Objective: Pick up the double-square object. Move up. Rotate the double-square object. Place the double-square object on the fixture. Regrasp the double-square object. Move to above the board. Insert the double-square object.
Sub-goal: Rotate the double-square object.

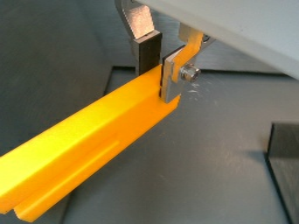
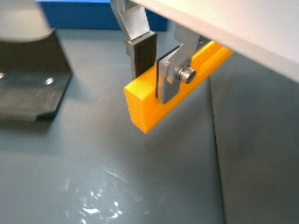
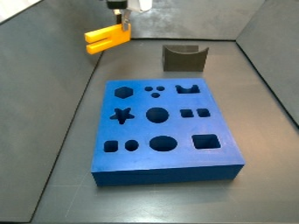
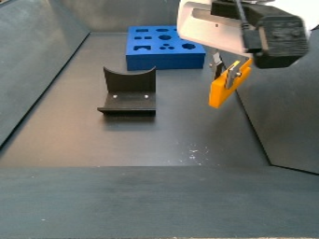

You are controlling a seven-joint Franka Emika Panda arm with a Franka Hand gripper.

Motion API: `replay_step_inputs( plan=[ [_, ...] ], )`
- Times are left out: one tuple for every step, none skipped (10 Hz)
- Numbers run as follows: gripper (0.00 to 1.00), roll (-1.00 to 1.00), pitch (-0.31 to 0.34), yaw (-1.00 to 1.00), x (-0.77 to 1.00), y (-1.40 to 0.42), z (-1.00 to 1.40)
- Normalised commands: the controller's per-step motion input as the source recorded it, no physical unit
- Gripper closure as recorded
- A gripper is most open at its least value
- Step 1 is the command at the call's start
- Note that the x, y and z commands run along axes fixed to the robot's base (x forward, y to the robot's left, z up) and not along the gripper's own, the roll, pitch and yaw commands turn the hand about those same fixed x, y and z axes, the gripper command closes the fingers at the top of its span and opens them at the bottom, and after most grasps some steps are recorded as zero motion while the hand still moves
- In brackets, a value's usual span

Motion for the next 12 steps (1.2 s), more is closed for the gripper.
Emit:
replay_step_inputs(
  plan=[
    [1.00, 0.00, 0.000, -1.00, -0.01, 0.02, 0.00],
    [1.00, 0.00, 0.000, -1.00, -0.01, 0.02, 0.00],
    [1.00, 0.00, 0.000, -1.00, -0.01, 0.02, 0.00],
    [1.00, 0.00, 0.000, -1.00, -0.01, 0.02, 0.00],
    [1.00, 0.00, 0.000, -1.00, -0.01, 0.02, 0.00],
    [1.00, 0.00, 0.000, -1.00, -0.01, 0.02, 0.00],
    [1.00, 0.00, 0.000, -1.00, -0.01, 0.02, 0.00],
    [1.00, 0.00, 0.000, -1.00, -0.01, 0.02, 0.00],
    [1.00, 0.00, 0.000, -1.00, -0.01, 0.02, 0.00],
    [1.00, 0.00, 0.001, -1.00, -0.02, 0.02, -0.01],
    [1.00, 0.00, 0.001, -1.00, -0.02, 0.02, -0.01],
    [1.00, 0.00, 0.002, -1.00, -0.02, 0.02, -0.01]
  ],
)
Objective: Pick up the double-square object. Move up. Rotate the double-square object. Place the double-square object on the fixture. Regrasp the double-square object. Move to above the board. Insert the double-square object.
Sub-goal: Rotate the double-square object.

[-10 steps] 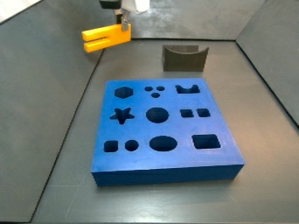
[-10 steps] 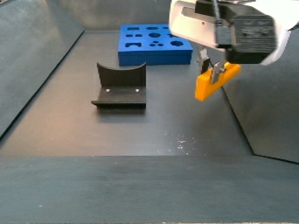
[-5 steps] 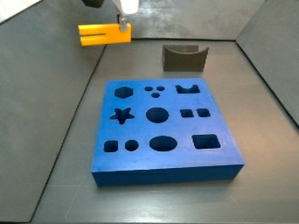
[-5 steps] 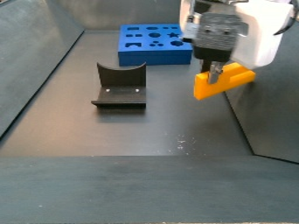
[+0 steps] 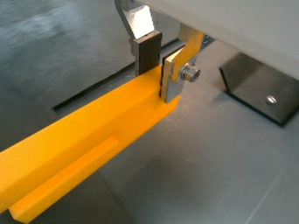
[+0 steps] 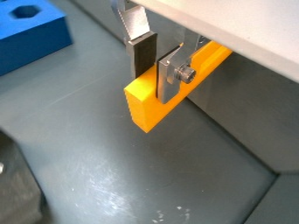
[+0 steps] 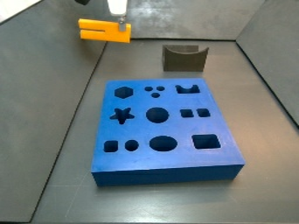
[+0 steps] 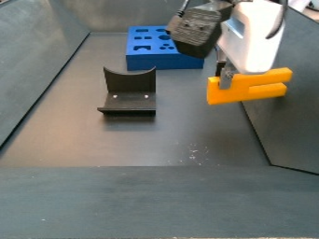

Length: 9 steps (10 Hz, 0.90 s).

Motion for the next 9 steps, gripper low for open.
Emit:
replay_step_inputs(
  plan=[
    [1.00, 0.00, 0.002, -1.00, -0.02, 0.02, -0.01],
    [1.00, 0.00, 0.002, -1.00, -0.02, 0.02, -0.02],
    [1.00, 0.00, 0.002, -1.00, -0.02, 0.02, -0.02],
    [1.00, 0.00, 0.002, -1.00, -0.02, 0.02, -0.01],
    [1.00, 0.00, 0.001, -1.00, -0.01, 0.02, -0.01],
    [1.00, 0.00, 0.001, -1.00, -0.01, 0.02, -0.01],
    [1.00, 0.00, 0.001, -1.00, -0.01, 0.02, -0.01],
    [1.00, 0.00, 0.001, -1.00, -0.01, 0.02, -0.01],
    [1.00, 0.00, 0.001, -1.00, -0.01, 0.02, -0.01]
  ],
)
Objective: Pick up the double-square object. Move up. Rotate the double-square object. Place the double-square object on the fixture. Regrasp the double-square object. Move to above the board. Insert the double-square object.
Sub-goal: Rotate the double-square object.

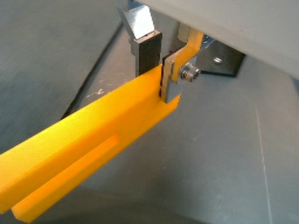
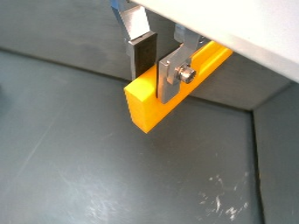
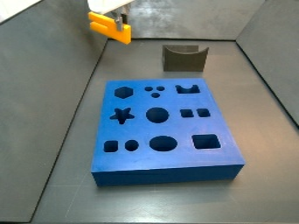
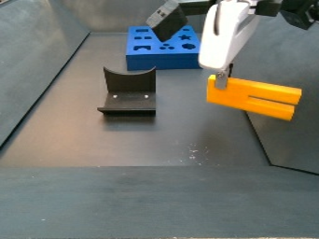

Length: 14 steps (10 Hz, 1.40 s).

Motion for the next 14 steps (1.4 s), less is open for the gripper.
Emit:
replay_step_inputs(
  plan=[
    [1.00, 0.00, 0.002, -1.00, -0.01, 0.02, -0.01],
    [1.00, 0.00, 0.002, -1.00, -0.01, 0.02, -0.01],
    [1.00, 0.00, 0.002, -1.00, -0.01, 0.02, -0.01],
    [1.00, 0.00, 0.002, -1.00, -0.01, 0.02, -0.01],
    [1.00, -0.01, 0.002, -1.00, -0.01, 0.02, -0.01],
    [1.00, -0.01, 0.002, -1.00, -0.01, 0.02, -0.01],
    [1.00, -0.01, 0.002, -1.00, -0.01, 0.02, -0.01],
    [1.00, -0.01, 0.003, -1.00, -0.01, 0.02, -0.01],
    [1.00, -0.01, 0.003, -1.00, -0.01, 0.02, -0.01],
    [1.00, -0.01, 0.004, -1.00, -0.01, 0.02, -0.01],
    [1.00, -0.01, 0.004, -1.00, -0.01, 0.02, -0.01],
    [1.00, -0.02, 0.006, -1.00, -0.01, 0.02, -0.01],
    [1.00, -0.02, 0.006, -0.87, -0.01, 0.02, -0.01],
    [1.00, -0.02, 0.006, -0.54, -0.01, 0.02, -0.01]
  ],
)
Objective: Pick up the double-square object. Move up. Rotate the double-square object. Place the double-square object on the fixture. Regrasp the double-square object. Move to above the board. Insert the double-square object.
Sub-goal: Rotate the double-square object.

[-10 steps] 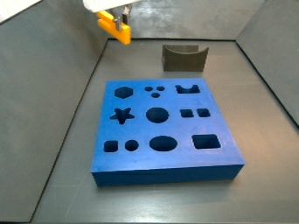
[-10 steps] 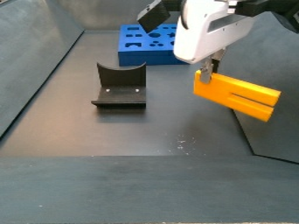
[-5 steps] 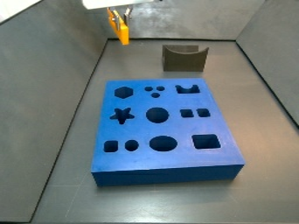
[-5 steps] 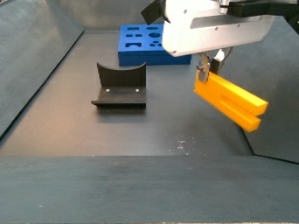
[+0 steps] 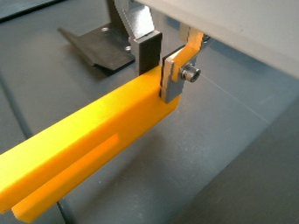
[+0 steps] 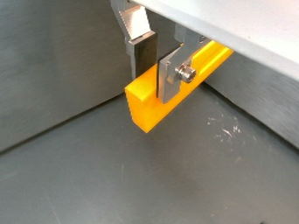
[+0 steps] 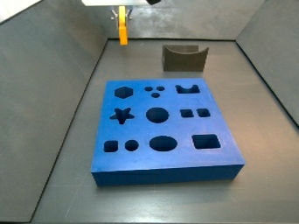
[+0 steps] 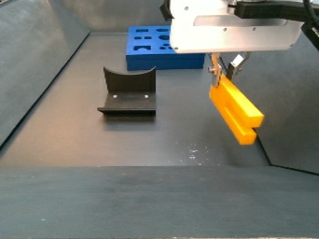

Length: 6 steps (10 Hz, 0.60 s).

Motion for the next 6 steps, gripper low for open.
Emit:
replay_step_inputs(
  plan=[
    [1.00, -0.02, 0.006, -0.36, -0.01, 0.02, -0.01],
    [1.00, -0.02, 0.005, -0.21, -0.01, 0.02, -0.01],
    [1.00, 0.00, 0.000, 0.00, 0.00, 0.00, -1.00],
    [1.00, 0.00, -0.012, 0.05, 0.01, 0.00, -1.00],
    [1.00, 0.00, -0.024, 0.05, 0.02, 0.00, -1.00],
    [1.00, -0.02, -0.031, 0.04, 0.03, 0.00, -1.00]
  ],
)
